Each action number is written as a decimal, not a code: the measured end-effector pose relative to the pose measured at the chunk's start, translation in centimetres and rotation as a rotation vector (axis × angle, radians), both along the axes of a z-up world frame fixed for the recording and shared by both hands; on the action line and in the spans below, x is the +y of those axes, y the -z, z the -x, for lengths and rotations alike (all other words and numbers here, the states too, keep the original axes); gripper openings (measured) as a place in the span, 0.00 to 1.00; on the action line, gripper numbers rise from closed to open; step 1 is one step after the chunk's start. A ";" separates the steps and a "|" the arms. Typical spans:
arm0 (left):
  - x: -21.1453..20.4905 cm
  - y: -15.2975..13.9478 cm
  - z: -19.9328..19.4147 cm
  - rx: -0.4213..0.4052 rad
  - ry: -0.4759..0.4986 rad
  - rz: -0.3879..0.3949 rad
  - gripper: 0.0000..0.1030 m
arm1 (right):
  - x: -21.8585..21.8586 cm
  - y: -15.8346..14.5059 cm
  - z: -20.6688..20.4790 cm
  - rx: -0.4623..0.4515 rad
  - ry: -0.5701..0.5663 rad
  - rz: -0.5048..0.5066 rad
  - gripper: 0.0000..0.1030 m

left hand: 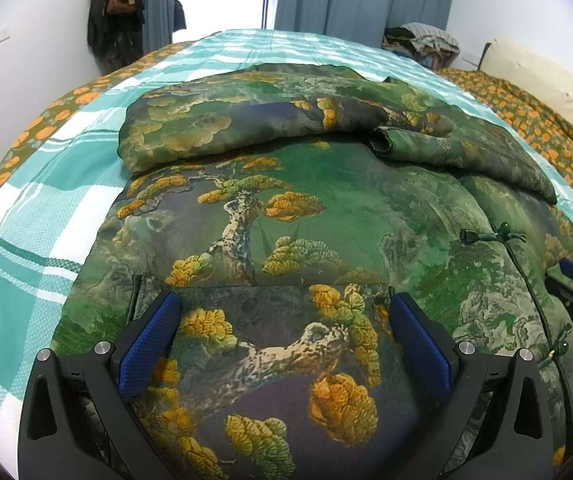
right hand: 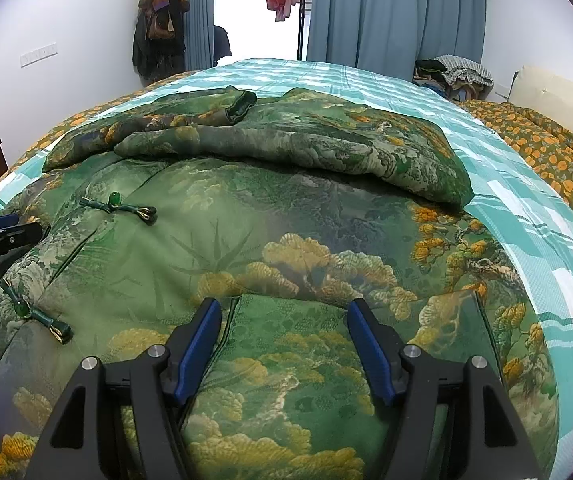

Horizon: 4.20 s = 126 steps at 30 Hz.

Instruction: Fold large clothes

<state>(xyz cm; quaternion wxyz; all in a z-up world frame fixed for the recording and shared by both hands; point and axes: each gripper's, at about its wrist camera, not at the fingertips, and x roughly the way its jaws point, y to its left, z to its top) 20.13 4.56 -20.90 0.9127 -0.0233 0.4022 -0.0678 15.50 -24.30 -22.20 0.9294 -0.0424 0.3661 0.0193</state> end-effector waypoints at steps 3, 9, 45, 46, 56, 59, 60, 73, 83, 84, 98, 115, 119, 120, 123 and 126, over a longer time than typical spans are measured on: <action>0.1 0.0 0.2 -0.002 -0.001 0.000 1.00 | 0.0 0.0 0.1 -0.003 -0.001 0.000 0.66; 0.0 0.0 0.2 -0.004 -0.005 -0.007 1.00 | 0.1 0.0 0.2 -0.010 0.000 0.008 0.66; 12.0 -1.7 8.2 0.321 -0.045 0.245 0.99 | -19.3 -5.5 10.0 0.328 0.109 -0.354 0.74; 11.4 -1.8 8.3 0.330 -0.018 0.244 0.99 | -19.0 -4.8 10.3 0.344 0.093 -0.373 0.74; 8.9 -1.7 8.9 0.501 0.055 0.149 0.27 | -13.5 -2.9 8.2 0.484 0.010 -0.423 0.18; 10.0 -2.7 8.8 0.522 0.006 0.239 0.12 | -12.9 -5.4 8.3 0.469 -0.001 -0.431 0.14; 10.1 -3.4 8.9 0.513 0.004 0.257 0.11 | -12.9 -6.3 8.5 0.458 -0.005 -0.440 0.13; 12.9 -10.9 15.6 0.487 0.074 0.323 0.09 | -11.5 -13.7 15.3 0.472 -0.130 -0.522 0.12; 16.2 -14.6 17.2 0.462 0.035 0.557 0.08 | -12.5 -16.0 19.4 0.488 -0.102 -0.778 0.12; 16.1 -15.3 15.2 0.415 0.043 0.564 0.08 | -13.0 -16.5 17.6 0.428 -0.103 -0.825 0.12; 14.7 -8.5 -8.2 0.340 -0.142 0.498 0.27 | -16.6 -6.6 -9.6 0.255 0.206 -0.847 0.16; 10.7 -5.8 -8.6 0.320 0.008 0.229 0.83 | -10.8 -8.5 -11.9 0.257 0.054 -0.272 0.97; 10.6 -5.3 -9.7 0.339 -0.170 0.228 0.12 | -8.5 -7.3 -12.9 0.266 0.140 -0.149 0.15; 11.1 -6.8 -9.8 0.299 -0.194 0.244 0.12 | -8.7 -8.4 -12.4 0.235 0.157 -0.144 0.15; 12.7 -11.5 -9.9 0.165 -0.219 0.262 0.08 | -9.4 -12.9 -12.3 0.106 0.163 -0.115 0.13; 12.7 -14.0 -11.2 0.068 -0.227 0.234 0.08 | -9.5 -16.8 -13.8 -0.004 0.142 -0.086 0.13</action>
